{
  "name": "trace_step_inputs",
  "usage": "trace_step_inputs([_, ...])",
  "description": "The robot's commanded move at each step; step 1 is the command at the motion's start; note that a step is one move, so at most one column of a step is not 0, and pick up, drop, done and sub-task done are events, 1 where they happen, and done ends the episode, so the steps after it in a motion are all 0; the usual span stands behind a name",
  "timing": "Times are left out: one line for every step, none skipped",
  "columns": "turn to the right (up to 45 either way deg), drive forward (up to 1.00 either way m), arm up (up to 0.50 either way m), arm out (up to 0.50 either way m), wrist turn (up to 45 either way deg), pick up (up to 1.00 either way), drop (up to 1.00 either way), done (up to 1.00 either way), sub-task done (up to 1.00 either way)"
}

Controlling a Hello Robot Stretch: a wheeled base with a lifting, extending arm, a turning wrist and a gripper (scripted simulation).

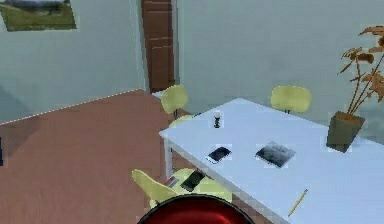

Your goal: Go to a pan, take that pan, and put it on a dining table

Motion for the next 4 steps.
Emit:
trace_step_inputs([3.0, 0.0, 0.0, 0.0, 0.0, 0.0, 0.0, 0.0, 0.0])
trace_step_inputs([-9.0, 0.0, 0.0, 0.0, 0.0, 0.0, 0.0, 0.0, 0.0])
trace_step_inputs([9.0, 0.0, 0.0, 0.0, 0.0, 0.0, 0.0, 0.0, 0.0])
trace_step_inputs([18.0, 0.0, 0.0, 0.0, 0.0, 0.0, 0.0, 0.0, 0.0])
